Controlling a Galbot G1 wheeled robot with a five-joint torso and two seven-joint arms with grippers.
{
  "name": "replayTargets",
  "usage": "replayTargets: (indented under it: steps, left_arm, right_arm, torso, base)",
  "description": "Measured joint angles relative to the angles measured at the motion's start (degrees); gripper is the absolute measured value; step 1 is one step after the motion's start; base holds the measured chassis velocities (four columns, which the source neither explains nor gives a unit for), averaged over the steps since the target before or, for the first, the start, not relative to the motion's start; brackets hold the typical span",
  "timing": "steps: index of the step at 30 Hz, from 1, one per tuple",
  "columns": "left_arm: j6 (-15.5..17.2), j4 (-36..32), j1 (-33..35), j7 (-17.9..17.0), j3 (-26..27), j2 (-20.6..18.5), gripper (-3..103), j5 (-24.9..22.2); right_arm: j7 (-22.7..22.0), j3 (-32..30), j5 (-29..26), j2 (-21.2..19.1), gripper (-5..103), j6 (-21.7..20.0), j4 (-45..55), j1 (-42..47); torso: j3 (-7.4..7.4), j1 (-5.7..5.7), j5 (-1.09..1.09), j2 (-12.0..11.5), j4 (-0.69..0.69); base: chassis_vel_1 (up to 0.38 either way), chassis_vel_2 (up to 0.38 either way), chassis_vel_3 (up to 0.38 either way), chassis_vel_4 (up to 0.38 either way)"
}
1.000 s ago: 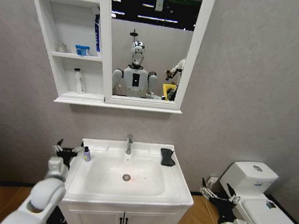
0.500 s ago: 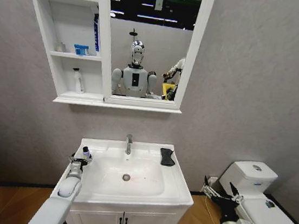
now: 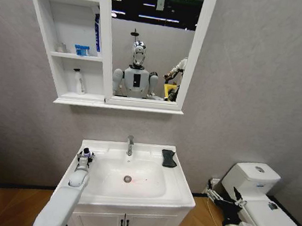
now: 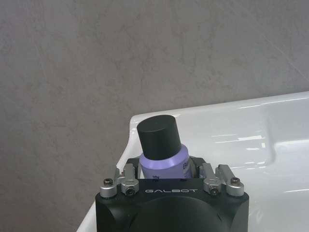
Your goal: Move facial cleanser and shampoo from washbasin to cabinet, then wipe washbasin with towel.
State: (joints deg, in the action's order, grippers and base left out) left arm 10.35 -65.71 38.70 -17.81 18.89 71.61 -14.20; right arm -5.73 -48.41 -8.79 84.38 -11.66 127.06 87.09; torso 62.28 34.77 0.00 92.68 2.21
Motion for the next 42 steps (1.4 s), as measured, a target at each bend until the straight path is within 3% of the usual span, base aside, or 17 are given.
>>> replayTargets:
  steps: [6,9,10,11,12,15,16,17,19,20,21,22,23,26,31,35,42]
  left_arm:
    - [0.3,-2.5,1.4,-0.5,0.0,-1.6,43,-1.5]
    - [2.2,-10.6,2.8,-3.4,-0.9,-5.2,43,-5.8]
    - [7.2,-20.7,3.2,-7.0,-1.5,-9.7,43,-11.5]
    - [7.2,-20.7,3.2,-7.0,-1.5,-9.7,43,-11.5]
    - [15.1,-32.1,2.5,-12.2,-1.8,-16.1,43,-20.0]
    - [26.7,-48.6,-2.3,-21.5,0.0,-31.2,43,-39.8]
    - [28.4,-50.8,-4.9,-23.3,0.2,-35.0,43,-45.4]
    - [28.4,-50.8,-4.9,-23.3,0.2,-35.0,43,-45.4]
    - [30.9,-52.1,-12.9,-24.9,-0.7,-40.7,43,-55.4]
    - [30.9,-52.1,-12.9,-24.9,-0.7,-40.7,43,-55.4]
    - [31.8,-51.5,-19.3,-25.2,-3.1,-42.3,43,-60.4]
    - [32.1,-50.0,-25.4,-25.5,-6.5,-42.5,43,-63.8]
    - [32.1,-50.0,-25.4,-25.5,-6.5,-42.5,43,-63.8]
    - [32.5,-44.4,-42.4,-27.3,-18.0,-39.0,43,-70.2]
    - [32.4,-38.0,-50.4,-26.9,-24.5,-35.3,43,-70.2]
    - [30.9,-28.5,-53.0,-21.6,-31.0,-32.2,43,-62.0]
    - [29.1,-21.5,-54.6,-18.4,-32.6,-27.9,43,-57.4]
  right_arm:
    - [-0.5,0.1,-0.4,-0.3,100,-0.7,0.0,-0.3]
    - [-0.8,0.4,-0.3,-0.3,100,-0.9,0.0,-0.4]
    - [-0.9,0.5,-0.3,-0.2,100,-1.0,0.0,-0.3]
    - [-0.9,0.5,-0.3,-0.2,100,-1.0,0.0,-0.3]
    - [-0.9,0.7,0.1,-0.1,100,-1.0,-0.2,-0.3]
    - [-0.7,1.5,1.2,0.5,100,-0.6,-1.1,-0.4]
    - [-0.5,1.9,1.4,0.7,100,-0.4,-1.3,-0.4]
    - [-0.5,1.9,1.4,0.7,100,-0.4,-1.3,-0.4]
    - [0.1,2.7,1.9,0.9,100,-0.2,-1.5,-0.3]
    - [0.1,2.7,1.9,0.9,100,-0.2,-1.5,-0.3]
    - [0.3,3.1,2.2,0.9,100,-0.2,-1.6,-0.3]
    - [0.4,3.3,2.3,0.8,100,-0.2,-1.6,-0.3]
    - [0.4,3.3,2.3,0.8,100,-0.2,-1.6,-0.3]
    - [0.7,3.4,2.3,0.3,100,-0.5,-1.1,-0.3]
    - [0.7,2.9,2.3,0.1,100,-0.6,-0.7,-0.2]
    - [0.6,1.4,2.5,0.1,100,0.1,-0.4,0.7]
    - [0.4,0.6,2.8,-0.1,100,0.5,-0.7,1.0]
  torso:
    - [0.00,0.00,-0.02,0.0,-0.01]
    - [0.01,0.00,-0.06,0.0,-0.02]
    - [0.01,0.00,-0.03,0.0,-0.01]
    - [0.01,0.00,-0.03,0.0,-0.01]
    - [-0.02,-0.01,0.02,0.0,0.01]
    - [-0.02,-0.02,0.06,0.0,-0.03]
    - [-0.02,-0.03,0.06,0.0,-0.04]
    - [-0.02,-0.03,0.06,0.0,-0.04]
    - [-0.02,-0.02,-0.04,0.0,-0.04]
    - [-0.02,-0.02,-0.04,0.0,-0.04]
    - [-0.02,-0.03,0.02,0.0,-0.04]
    - [-0.02,-0.03,0.00,0.0,-0.04]
    - [-0.02,-0.03,0.00,0.0,-0.04]
    - [0.00,0.00,0.01,0.0,0.03]
    - [0.00,0.00,0.04,0.0,0.03]
    - [0.01,0.01,-0.02,0.0,0.00]
    - [0.00,0.00,0.00,0.0,-0.02]
  base:
    - [0.000,0.000,0.000,0.000]
    - [0.000,0.000,0.000,0.000]
    - [0.000,0.000,0.000,0.000]
    - [0.000,0.000,0.000,0.000]
    - [0.000,0.000,0.000,0.000]
    - [0.000,0.000,0.000,0.000]
    - [0.000,0.000,0.000,0.000]
    - [0.000,0.000,0.000,0.000]
    - [0.000,0.000,0.000,0.000]
    - [0.000,0.000,0.000,0.000]
    - [0.000,0.000,0.000,0.000]
    - [0.000,0.000,0.000,0.000]
    - [0.000,0.000,0.000,0.000]
    - [0.000,0.000,0.000,0.000]
    - [0.000,0.000,0.000,0.000]
    - [0.000,0.000,0.000,0.000]
    - [0.000,0.000,0.000,0.000]
